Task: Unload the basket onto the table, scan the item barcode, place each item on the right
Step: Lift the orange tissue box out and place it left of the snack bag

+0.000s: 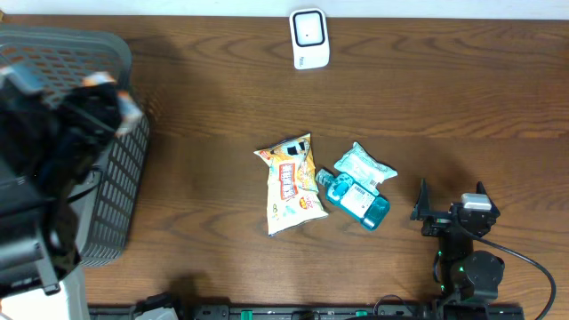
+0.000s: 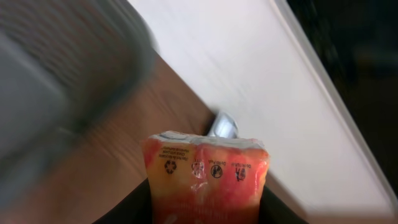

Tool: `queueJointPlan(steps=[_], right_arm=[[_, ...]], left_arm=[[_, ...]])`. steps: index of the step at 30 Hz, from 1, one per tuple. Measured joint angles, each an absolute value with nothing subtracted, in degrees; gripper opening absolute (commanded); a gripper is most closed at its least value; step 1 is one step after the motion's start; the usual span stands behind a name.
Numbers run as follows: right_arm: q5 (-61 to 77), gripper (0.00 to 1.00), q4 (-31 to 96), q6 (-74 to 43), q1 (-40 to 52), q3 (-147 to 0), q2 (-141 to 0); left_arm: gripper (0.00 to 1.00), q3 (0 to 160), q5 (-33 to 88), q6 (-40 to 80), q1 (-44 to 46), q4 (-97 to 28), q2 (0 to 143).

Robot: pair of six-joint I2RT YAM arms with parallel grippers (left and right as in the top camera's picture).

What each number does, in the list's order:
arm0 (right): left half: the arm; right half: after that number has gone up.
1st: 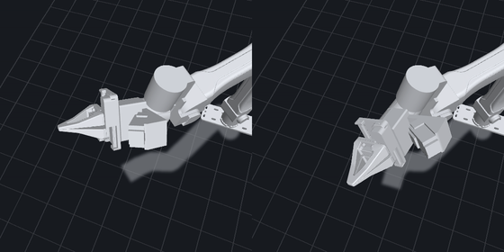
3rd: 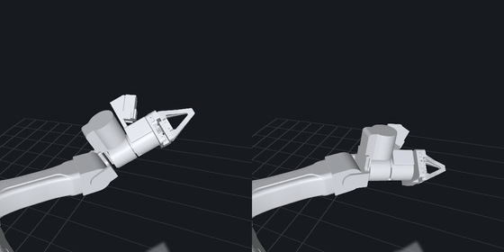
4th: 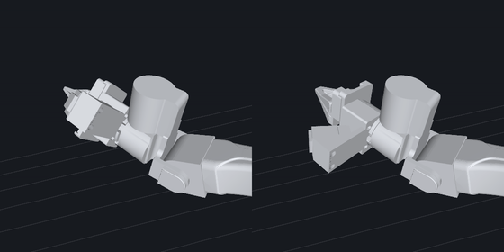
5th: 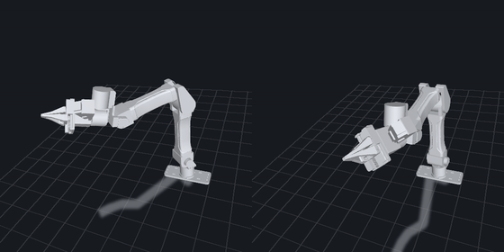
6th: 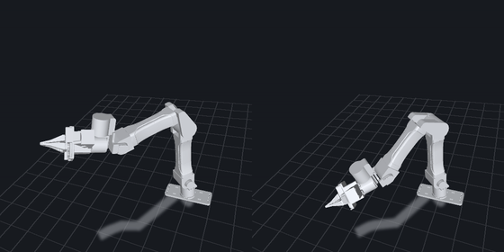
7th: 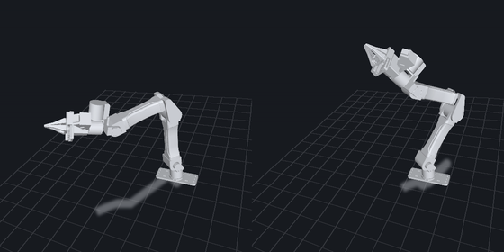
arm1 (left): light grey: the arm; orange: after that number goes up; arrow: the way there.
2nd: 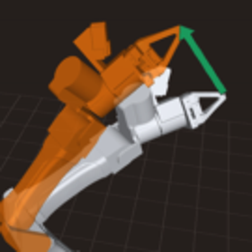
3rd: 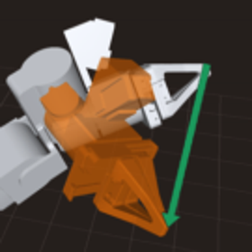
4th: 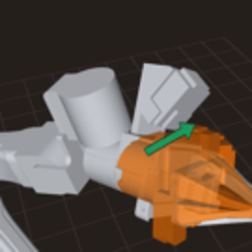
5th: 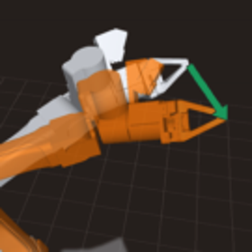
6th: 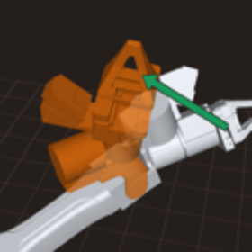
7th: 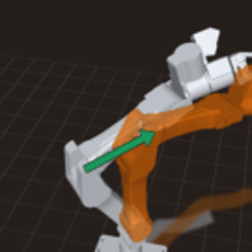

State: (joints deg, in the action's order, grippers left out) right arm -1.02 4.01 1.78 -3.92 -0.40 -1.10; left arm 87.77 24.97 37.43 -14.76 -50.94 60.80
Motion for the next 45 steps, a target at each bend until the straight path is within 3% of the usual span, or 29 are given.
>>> queueJointPlan(steps=[8,15,30,42,44,45], right_arm=[[-1.0,0.99,4.0,1.8,-3.9,-0.4,-1.1],[-1.0,0.99,4.0,1.8,-3.9,-0.4,-1.1],[-1.0,0.99,4.0,1.8,-3.9,-0.4,-1.1],[-1.0,0.99,4.0,1.8,-3.9,-0.4,-1.1],[-1.0,0.99,4.0,1.8,-3.9,-0.4,-1.1],[-1.0,0.99,4.0,1.8,-3.9,-0.4,-1.1]], left_arm=[[0.42,87.0,27.0,29.9,2.5,-51.4,65.7],[0.42,86.5,19.4,24.6,11.8,-58.5,75.4],[0.42,86.0,12.5,23.3,20.9,-62.6,101.8],[0.42,86.0,6.1,24.3,21.7,-62.6,114.8],[0.53,86.0,6.0,24.6,21.7,-62.5,115.4],[0.64,86.0,5.9,24.8,21.7,-62.5,115.5]])
